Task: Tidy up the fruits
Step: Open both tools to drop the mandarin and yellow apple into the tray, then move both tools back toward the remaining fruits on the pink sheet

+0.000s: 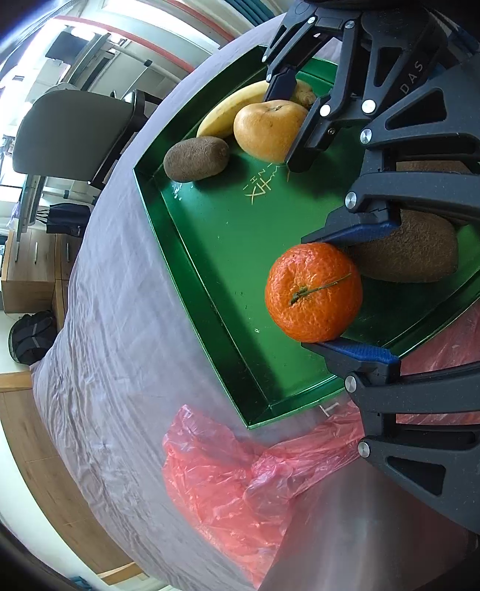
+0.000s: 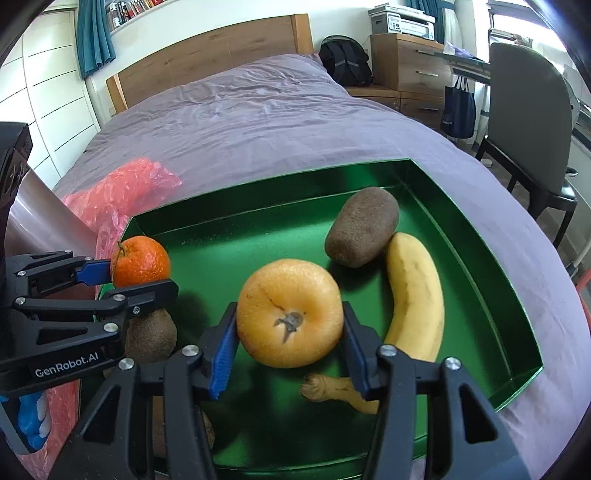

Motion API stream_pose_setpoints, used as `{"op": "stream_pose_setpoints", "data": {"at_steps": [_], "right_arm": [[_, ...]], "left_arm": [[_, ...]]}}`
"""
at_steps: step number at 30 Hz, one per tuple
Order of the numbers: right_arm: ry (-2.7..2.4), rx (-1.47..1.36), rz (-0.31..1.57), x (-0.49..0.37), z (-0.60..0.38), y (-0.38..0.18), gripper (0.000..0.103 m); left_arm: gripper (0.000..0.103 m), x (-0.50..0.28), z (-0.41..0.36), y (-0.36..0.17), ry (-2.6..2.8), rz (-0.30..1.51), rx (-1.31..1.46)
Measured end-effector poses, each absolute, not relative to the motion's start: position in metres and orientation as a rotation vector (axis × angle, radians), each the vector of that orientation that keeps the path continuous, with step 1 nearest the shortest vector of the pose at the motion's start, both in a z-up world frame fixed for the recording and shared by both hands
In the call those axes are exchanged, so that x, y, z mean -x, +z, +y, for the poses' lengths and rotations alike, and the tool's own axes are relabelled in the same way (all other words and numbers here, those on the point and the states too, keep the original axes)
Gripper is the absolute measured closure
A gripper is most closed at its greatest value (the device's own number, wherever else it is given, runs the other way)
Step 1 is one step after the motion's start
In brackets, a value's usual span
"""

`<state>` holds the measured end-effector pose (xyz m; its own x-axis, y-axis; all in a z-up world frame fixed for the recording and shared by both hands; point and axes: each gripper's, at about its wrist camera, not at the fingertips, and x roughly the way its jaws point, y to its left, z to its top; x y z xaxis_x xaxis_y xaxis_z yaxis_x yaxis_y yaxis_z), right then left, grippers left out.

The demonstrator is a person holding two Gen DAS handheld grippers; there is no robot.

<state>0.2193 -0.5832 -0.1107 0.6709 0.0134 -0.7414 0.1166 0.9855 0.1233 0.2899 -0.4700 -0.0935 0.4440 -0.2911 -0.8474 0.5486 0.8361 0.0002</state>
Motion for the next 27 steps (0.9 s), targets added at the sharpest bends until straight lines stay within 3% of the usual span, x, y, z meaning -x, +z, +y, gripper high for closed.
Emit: {"op": "stream_pose_setpoints", "data": {"at_steps": [14, 18, 27], "right_arm": [[-0.069, -0.115, 0.850, -0.219, -0.573, -0.111, 0.073], [-0.070, -0.118, 0.842, -0.212, -0.571, -0.103, 0.063], [-0.093, -0.122, 0.799, -0.184, -0.568, -0.064, 0.062]], "left_arm": [[0.060, -0.290, -0.470, -0.104, -0.522, 1.042, -0.303], [0.053, -0.282, -0.467, -0.093, -0.516, 1.011, -0.322], [0.049, -0.257, -0.451, -0.058, -0.528, 0.981, -0.317]]}}
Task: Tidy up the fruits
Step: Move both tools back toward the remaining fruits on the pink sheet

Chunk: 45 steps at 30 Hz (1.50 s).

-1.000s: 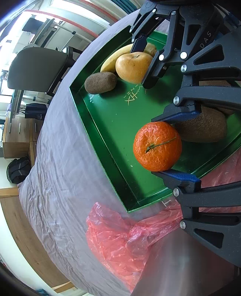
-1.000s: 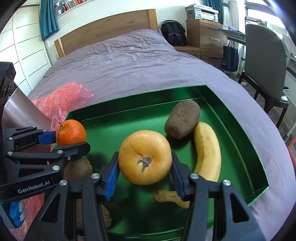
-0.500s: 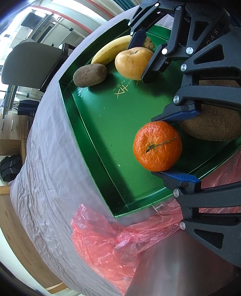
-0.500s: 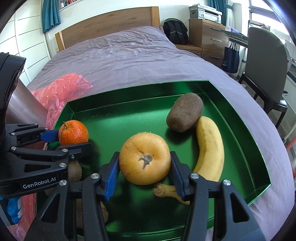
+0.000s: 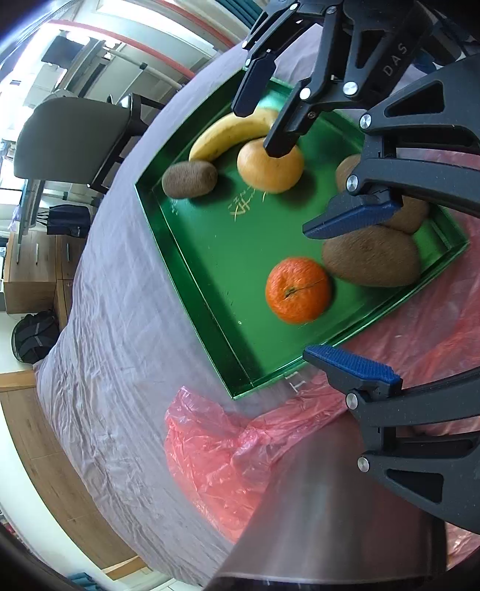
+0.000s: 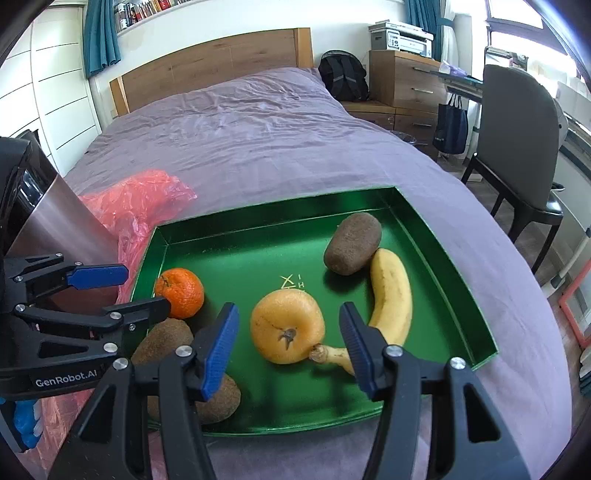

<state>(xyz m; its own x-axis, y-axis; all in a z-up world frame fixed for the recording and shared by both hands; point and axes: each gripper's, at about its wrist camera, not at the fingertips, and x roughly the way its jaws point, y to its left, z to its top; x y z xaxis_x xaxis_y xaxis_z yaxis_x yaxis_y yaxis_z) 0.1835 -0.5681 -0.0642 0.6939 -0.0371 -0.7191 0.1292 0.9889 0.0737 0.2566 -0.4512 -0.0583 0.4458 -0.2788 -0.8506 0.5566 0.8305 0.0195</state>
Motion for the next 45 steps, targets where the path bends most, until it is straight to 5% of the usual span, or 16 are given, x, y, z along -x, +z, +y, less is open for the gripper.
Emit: {"op": "stream_pose_setpoints", "data": {"at_steps": [8, 12, 23, 26, 45], "right_arm": [[-0.111, -0.129, 0.752, -0.135, -0.559, -0.022, 0.059], [-0.107, -0.131, 0.732, -0.111, -0.542, -0.006, 0.038], [-0.051, -0.145, 0.690, -0.051, -0.486, 0.020, 0.017], [-0.025, -0.139, 0.685, -0.038, -0.470, 0.023, 0.002], [0.147, -0.059, 0.720, -0.006, -0.362, 0.014, 0.000]], "left_arm": [[0.046, -0.196, -0.427, -0.015, -0.619, 0.935, -0.301], [0.038, -0.163, -0.409, 0.004, -0.640, 0.888, -0.314], [0.025, -0.099, -0.336, 0.029, -0.594, 0.845, -0.302], [0.024, -0.089, -0.313, 0.028, -0.562, 0.851, -0.290], [0.018, -0.074, -0.149, 0.003, -0.296, 0.866, -0.159]]}}
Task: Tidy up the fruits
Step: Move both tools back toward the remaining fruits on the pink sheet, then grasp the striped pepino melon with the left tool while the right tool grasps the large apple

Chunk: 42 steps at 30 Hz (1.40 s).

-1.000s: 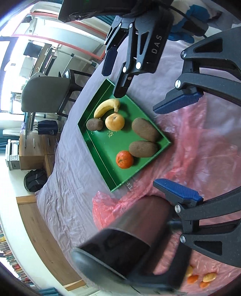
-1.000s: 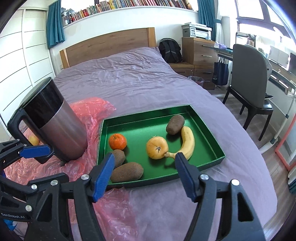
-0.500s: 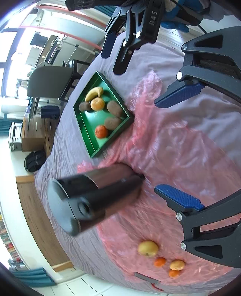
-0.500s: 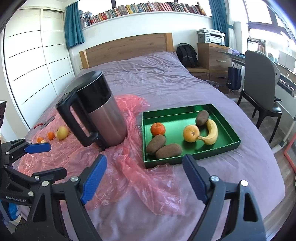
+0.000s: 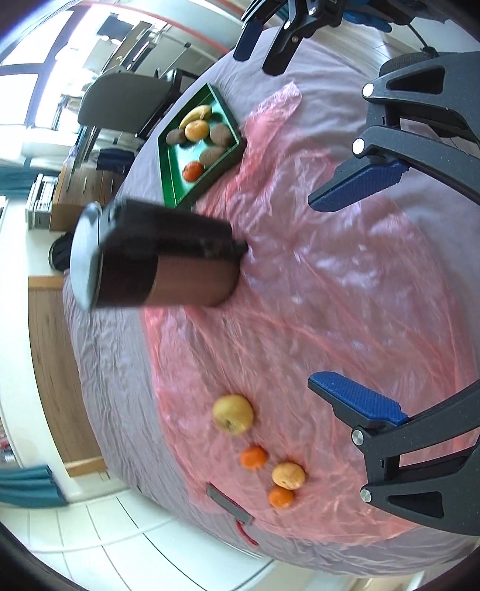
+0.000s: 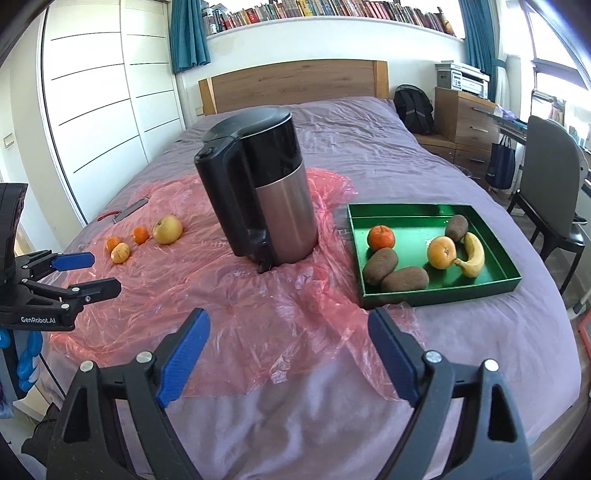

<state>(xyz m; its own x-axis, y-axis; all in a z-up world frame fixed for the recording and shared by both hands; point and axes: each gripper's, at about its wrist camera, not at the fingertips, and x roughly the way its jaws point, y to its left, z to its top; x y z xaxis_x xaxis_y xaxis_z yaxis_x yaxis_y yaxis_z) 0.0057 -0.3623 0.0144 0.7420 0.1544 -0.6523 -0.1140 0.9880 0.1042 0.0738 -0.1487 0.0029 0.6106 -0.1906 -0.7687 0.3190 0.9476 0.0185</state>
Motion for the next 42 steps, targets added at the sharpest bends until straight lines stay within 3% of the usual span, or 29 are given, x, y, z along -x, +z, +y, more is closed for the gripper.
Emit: {"op": "stream_pose_setpoints", "data": {"at_steps": [21, 42], "right_arm": [[0.345, 0.088, 0.780, -0.054, -0.228, -0.004, 0.000], [0.522, 0.236, 0.796, -0.217, -0.082, -0.039, 0.000]], "left_arm": [[0.018, -0.098, 0.041, -0.053, 0.014, 0.908, 0.081], [0.018, -0.211, 0.108, -0.104, 0.092, 0.960, 0.199]]}}
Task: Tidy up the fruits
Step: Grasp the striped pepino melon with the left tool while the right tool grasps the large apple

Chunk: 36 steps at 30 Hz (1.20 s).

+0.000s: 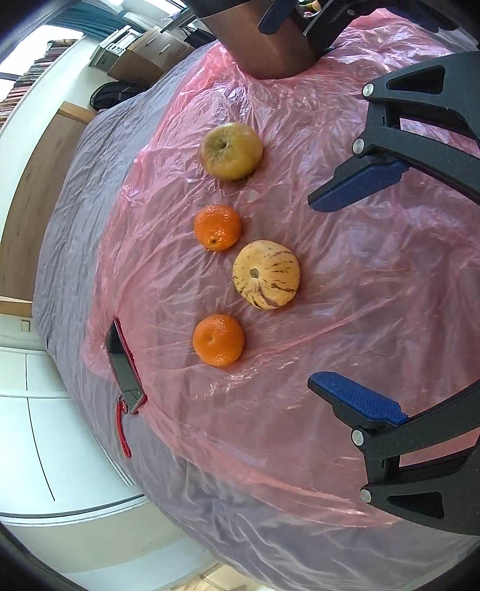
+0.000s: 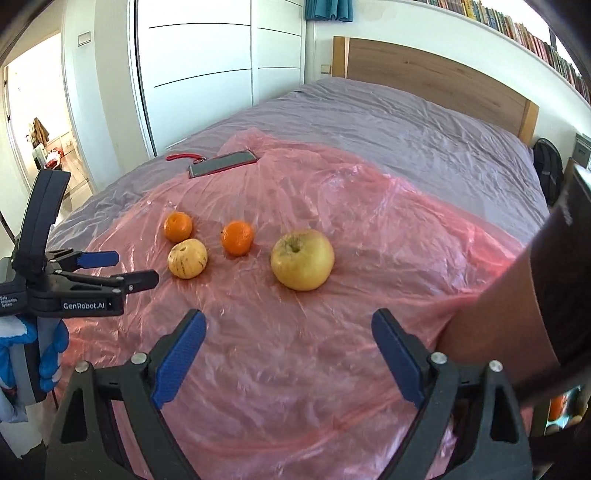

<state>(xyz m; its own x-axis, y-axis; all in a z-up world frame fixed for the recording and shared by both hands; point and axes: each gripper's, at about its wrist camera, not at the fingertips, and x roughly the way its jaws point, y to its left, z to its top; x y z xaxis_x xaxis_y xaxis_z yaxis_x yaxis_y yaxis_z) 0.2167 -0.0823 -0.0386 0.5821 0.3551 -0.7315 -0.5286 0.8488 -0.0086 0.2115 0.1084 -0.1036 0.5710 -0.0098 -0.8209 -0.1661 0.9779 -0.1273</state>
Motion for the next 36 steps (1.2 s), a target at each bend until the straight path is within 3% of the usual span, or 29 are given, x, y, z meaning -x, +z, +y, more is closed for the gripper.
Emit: {"op": "stream_pose_setpoints", "data": {"at_steps": [20, 21, 23, 25, 29, 31, 36], "right_arm": [[0.491, 0.368, 0.872, -0.329, -0.022, -0.127, 0.000], [0.490, 0.363, 0.878, -0.331, -0.021, -0.130, 0.000], [0.496, 0.356, 0.898, -0.334, -0.020, -0.137, 0.022], [0.502, 0.343, 0.908, -0.336, -0.021, -0.142, 0.028], [0.521, 0.278, 0.921, -0.340, -0.029, -0.143, 0.029], [0.529, 0.258, 0.926, -0.341, -0.032, -0.141, 0.029], [0.535, 0.181, 0.942, -0.342, -0.041, -0.132, 0.030]], "left_arm": [[0.020, -0.275, 0.110, -0.151, 0.081, 1.000, 0.178], [0.021, -0.276, 0.109, -0.152, 0.081, 1.000, 0.178], [0.026, -0.277, 0.109, -0.154, 0.081, 1.001, 0.174], [0.033, -0.276, 0.108, -0.155, 0.082, 0.999, 0.170], [0.044, -0.276, 0.104, -0.157, 0.067, 0.993, 0.147], [0.054, -0.276, 0.100, -0.155, 0.051, 0.988, 0.139], [0.055, -0.275, 0.102, -0.150, 0.050, 0.990, 0.144]]}}
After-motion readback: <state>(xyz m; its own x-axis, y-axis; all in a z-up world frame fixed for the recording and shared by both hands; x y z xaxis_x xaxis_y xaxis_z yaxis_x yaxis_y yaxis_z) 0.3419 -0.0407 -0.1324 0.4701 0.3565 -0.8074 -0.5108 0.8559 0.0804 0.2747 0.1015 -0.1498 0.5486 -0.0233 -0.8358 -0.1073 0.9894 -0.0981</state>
